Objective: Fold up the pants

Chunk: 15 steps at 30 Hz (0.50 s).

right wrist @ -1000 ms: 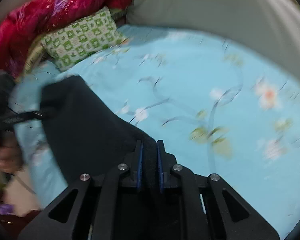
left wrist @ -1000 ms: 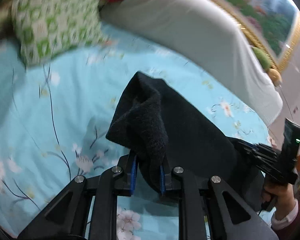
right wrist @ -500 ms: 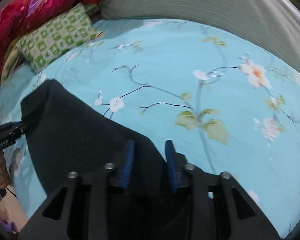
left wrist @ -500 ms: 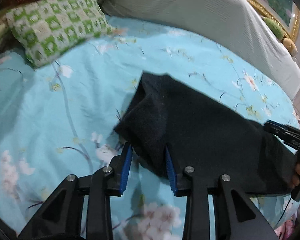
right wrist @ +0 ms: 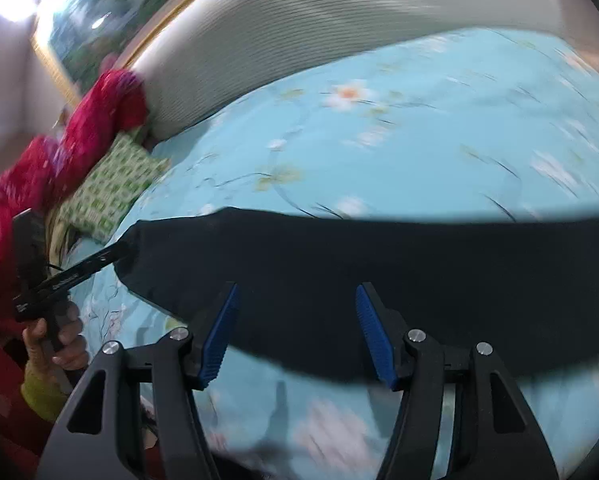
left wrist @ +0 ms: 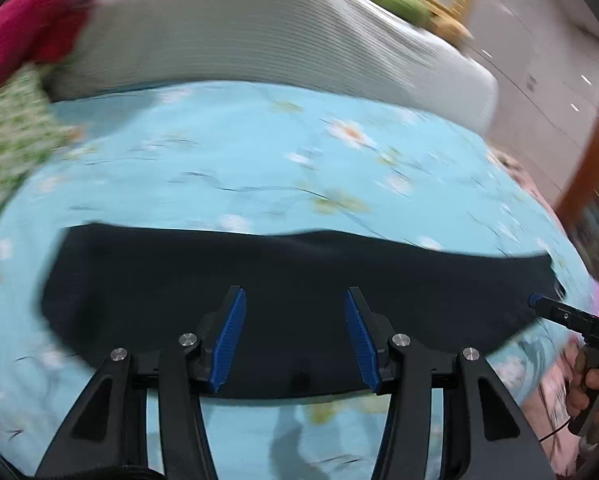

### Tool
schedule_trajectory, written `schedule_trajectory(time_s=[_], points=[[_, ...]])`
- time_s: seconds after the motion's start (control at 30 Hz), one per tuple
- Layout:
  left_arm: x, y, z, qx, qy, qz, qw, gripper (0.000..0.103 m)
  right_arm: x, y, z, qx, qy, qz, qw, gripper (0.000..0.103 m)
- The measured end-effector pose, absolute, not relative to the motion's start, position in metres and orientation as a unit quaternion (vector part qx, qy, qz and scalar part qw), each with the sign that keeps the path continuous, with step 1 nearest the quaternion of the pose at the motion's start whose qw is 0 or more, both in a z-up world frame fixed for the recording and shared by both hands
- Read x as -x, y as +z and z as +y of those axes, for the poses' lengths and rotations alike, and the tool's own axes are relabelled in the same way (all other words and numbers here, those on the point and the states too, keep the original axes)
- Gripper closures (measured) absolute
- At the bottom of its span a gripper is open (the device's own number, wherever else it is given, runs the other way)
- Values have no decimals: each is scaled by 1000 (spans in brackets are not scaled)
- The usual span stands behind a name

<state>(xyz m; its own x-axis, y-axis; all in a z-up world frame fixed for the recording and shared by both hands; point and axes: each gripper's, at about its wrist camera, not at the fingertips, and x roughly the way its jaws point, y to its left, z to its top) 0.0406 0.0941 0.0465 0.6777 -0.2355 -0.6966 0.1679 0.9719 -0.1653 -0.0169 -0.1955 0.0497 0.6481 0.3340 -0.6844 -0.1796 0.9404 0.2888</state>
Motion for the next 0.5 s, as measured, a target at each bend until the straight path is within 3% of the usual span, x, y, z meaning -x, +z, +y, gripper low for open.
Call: schedule_trajectory(time_s=[0.27,0.5], points=[[-65,35,-26,-32,-236,419,876,46,70,47,-263,-152,47,381,911,42],[-91,35,-85,-69,-297,434,848,41,79,40,-307,-218,-4,364,905,41]])
